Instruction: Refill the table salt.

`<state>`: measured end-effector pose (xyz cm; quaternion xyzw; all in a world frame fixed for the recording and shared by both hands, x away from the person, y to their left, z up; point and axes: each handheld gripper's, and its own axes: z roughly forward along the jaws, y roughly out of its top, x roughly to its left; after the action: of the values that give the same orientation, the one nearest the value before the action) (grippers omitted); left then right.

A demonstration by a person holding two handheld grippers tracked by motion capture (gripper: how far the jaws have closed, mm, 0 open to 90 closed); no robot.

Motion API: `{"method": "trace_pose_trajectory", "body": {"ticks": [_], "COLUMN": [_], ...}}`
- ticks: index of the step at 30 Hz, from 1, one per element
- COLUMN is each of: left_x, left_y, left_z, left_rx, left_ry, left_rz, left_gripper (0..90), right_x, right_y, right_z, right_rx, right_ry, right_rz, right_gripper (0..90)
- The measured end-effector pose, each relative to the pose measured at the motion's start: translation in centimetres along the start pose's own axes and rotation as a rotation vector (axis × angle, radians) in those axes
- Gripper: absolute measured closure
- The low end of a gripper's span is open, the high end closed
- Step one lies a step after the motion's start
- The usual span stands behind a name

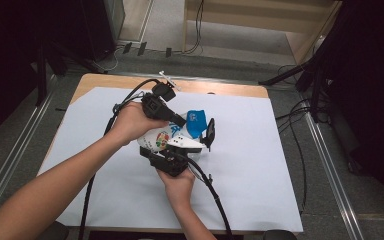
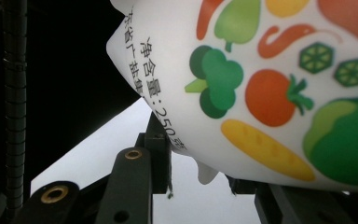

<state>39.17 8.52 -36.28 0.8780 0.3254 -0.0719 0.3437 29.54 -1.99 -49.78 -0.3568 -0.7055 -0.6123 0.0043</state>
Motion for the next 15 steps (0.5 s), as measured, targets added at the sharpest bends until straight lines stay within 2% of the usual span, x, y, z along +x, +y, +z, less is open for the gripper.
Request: {"method": "trace_pose_trajectory", "body": {"ticks": [15], "left_x": [0.14], "left_y": [-0.19], "left_z": [-0.21], "left_rx": [0.002], "left_ry": [-0.013], "left_rz": [-0.025], "left_gripper": [90.0], "right_x": [-0.41], "right_y": [-0.42], "right_z": [0.47], "right_rx": [0.011], "right_ry": [0.004], "right_rz": [0.02], "right_gripper": [65.0]}}
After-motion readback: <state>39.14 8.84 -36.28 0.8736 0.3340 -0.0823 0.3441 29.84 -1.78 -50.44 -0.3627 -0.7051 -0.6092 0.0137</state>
